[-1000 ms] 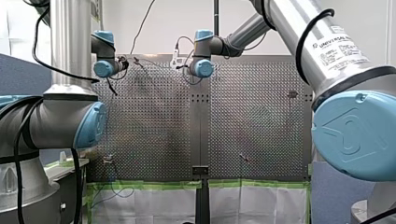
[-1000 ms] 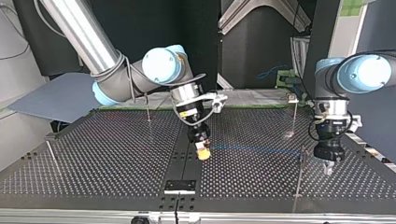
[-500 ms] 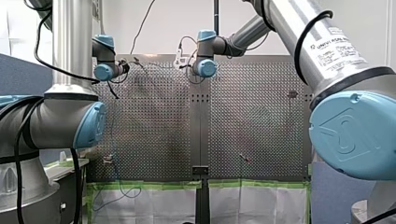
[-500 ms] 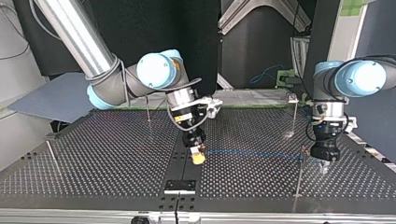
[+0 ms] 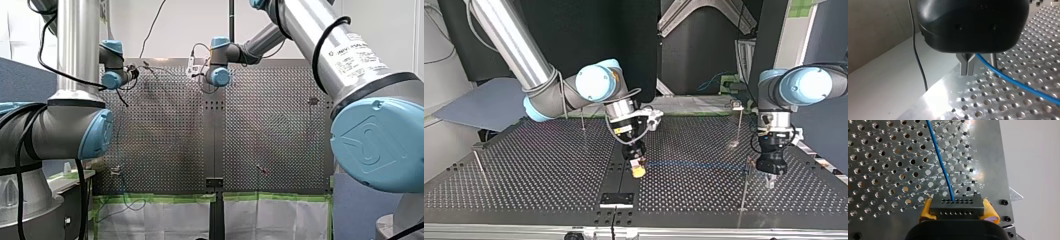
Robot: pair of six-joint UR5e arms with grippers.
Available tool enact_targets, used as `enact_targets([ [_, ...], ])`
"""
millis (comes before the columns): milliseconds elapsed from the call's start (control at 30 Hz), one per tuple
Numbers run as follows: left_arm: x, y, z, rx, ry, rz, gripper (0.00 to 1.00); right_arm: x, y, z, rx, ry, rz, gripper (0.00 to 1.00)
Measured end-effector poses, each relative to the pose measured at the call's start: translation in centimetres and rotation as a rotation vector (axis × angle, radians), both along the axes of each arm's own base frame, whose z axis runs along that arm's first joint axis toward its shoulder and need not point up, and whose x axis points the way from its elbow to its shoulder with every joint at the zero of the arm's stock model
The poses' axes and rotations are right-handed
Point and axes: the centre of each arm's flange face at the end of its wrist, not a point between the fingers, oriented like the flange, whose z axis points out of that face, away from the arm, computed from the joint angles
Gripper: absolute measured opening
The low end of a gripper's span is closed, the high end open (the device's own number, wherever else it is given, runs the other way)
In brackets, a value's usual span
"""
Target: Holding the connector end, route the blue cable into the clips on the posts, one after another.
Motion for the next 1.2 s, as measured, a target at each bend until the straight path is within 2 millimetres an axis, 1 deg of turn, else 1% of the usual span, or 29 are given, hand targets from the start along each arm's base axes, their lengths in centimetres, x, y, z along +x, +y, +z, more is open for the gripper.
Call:
enact_targets([
  [233,0.4,0.1,0.0,-0.02,-0.025,-0.005,0.02,0.6,-0.7,-0.2,0.005,0.003,0.001,0.0],
  [467,0.5,0.1,0.1,-0.027,-0.036,-0.009,0.02,1.2,-0.8,1.5,-0.007,-0.009,0.005,0.0],
  [500,0.5,0.1,0.1,-0.027,-0.036,-0.01,0.17,1.2,-0.8,1.6,-0.007,-0.009,0.006,0.0],
  [533,0.5,0.1,0.1,-0.027,-0.037,-0.01,0.24,1.3,-0.8,1.6,-0.006,-0.008,0.006,0.0],
  [567,0.5,0.1,0.1,-0.027,-0.037,-0.011,0.24,1.3,-0.8,1.6,-0.004,-0.006,0.006,0.0],
  [600,0.5,0.0,0.1,-0.026,-0.037,-0.011,0.31,1.3,-0.8,1.5,-0.003,-0.004,0.007,0.0],
  [633,0.5,0.0,0.1,-0.025,-0.037,-0.013,0.35,1.3,-0.8,1.5,-0.001,-0.003,0.007,0.0],
  [667,0.5,-0.1,0.1,-0.024,-0.036,-0.018,0.35,1.3,-0.8,1.4,0.001,-0.001,0.007,0.0],
  [733,0.4,-0.3,0.2,-0.018,-0.035,-0.032,0.42,1.3,-0.8,1.3,0.005,0.002,0.007,0.0],
  [767,0.4,-0.4,0.1,-0.016,-0.034,-0.039,0.42,1.3,-0.7,1.3,0.006,0.004,0.007,0.0],
  [833,0.4,-0.5,0.1,-0.012,-0.033,-0.047,0.67,1.3,-0.7,1.2,0.009,0.007,0.007,0.0],
  [867,0.4,-0.5,0.1,-0.012,-0.033,-0.048,0.67,1.3,-0.7,1.1,0.011,0.009,0.007,0.0],
  [933,0.4,-0.4,0.2,-0.012,-0.036,-0.048,0.97,1.3,-0.7,1.1,0.013,0.012,0.007,0.0],
  [967,0.4,-0.4,0.2,-0.012,-0.039,-0.048,0.97,1.2,-0.7,1.0,0.015,0.014,0.007,0.0],
  [1000,0.4,-0.4,0.3,-0.012,-0.041,-0.049,1.0,1.2,-0.7,1.0,0.016,0.015,0.006,0.0],
  [1200,0.3,-0.6,0.0,-0.005,-0.021,-0.043,1.0,1.1,-0.9,1.0,0.019,0.018,0.004,0.0],
])
